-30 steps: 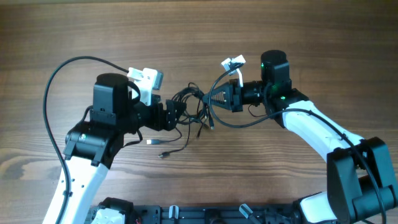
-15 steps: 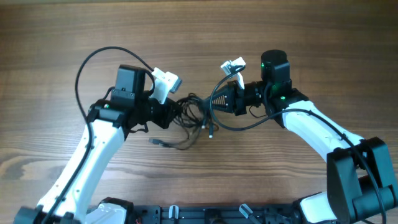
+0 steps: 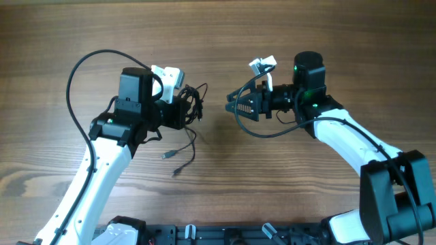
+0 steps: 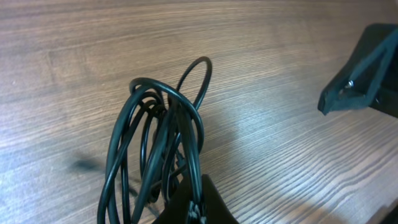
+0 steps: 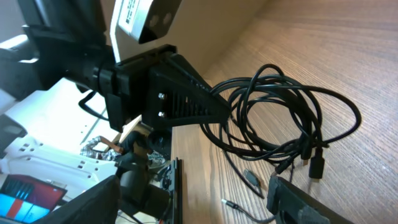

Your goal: Untangle cables

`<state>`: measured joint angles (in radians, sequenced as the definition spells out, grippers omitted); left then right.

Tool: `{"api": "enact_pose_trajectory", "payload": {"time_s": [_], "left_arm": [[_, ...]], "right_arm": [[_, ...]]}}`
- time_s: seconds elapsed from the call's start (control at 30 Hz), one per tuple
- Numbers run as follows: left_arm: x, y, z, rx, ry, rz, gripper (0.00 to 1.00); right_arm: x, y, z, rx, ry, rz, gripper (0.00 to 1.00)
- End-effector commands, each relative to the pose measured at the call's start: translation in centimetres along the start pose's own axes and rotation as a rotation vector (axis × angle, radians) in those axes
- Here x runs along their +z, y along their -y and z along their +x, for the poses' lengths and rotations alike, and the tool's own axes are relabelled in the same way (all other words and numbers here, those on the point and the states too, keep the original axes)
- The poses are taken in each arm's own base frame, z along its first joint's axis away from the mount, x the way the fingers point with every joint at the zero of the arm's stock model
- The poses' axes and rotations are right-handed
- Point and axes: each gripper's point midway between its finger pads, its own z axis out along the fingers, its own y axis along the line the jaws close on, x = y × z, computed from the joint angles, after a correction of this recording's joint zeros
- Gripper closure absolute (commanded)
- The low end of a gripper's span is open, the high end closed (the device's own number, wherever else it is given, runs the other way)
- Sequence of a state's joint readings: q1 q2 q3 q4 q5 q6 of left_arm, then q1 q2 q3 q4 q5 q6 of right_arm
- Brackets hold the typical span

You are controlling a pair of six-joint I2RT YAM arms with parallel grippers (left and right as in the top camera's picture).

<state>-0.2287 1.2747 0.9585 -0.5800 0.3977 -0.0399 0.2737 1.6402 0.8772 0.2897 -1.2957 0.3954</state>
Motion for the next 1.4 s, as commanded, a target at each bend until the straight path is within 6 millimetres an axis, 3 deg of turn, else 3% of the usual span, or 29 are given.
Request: {"api": "enact_pose_trajectory", "payload": {"time_s": [0.0, 0.13, 0.23, 0.6, 0.83, 0.9, 0.97, 1.17, 1.27, 1.37], "left_arm": [[-0.6, -0.2, -0.7, -0.041, 0.028, -0.019, 0.96], [-0.7, 1.4, -0.7, -0.027, 0.025, 0.07, 0.96], [-0.9, 3.5, -0.5, 0.047, 0.016, 0.192, 0.96], [-1.5, 5.4, 0.1, 0.07, -0.005, 0.312, 0.96], [-1.5, 5.8, 0.4, 0.07, -0.015, 0.329, 0.96], [-1.5, 5.8, 0.4, 0.07, -0.015, 0.328, 0.96], [-1.5, 5.8, 0.4, 0.073, -0.015, 0.327, 0.96], [-1.3, 5.1, 0.3, 0.095, -0.008, 0.281, 0.96], [-1.0, 3.7, 0.7, 0.084, -0.023, 0.202, 0.96], [-0.8, 2.7, 1.4, 0.069, -0.052, 0.146, 0.96]], "right_arm": [[1.1, 1.0, 0.5, 0.023, -0.008, 0.044, 0.28], [3.7, 0.7, 1.5, -0.003, -0.037, 0.074, 0.35], [5.5, 2.0, 1.8, -0.032, -0.027, 0.184, 0.36], [5.2, 4.6, 0.8, 0.018, 0.046, 0.338, 0.53], [5.7, 2.5, -0.6, 0.042, 0.084, 0.233, 0.62], [5.8, 2.3, -0.5, 0.044, 0.075, 0.222, 0.81], [5.9, 1.8, -0.2, 0.044, 0.059, 0.194, 0.94], [6.0, -0.2, 0.9, 0.048, -0.01, 0.074, 0.96], [4.5, -0.5, 0.4, 0.058, -0.01, 0.025, 0.96], [1.7, -1.3, -0.5, 0.089, -0.012, -0.064, 0.96]]}}
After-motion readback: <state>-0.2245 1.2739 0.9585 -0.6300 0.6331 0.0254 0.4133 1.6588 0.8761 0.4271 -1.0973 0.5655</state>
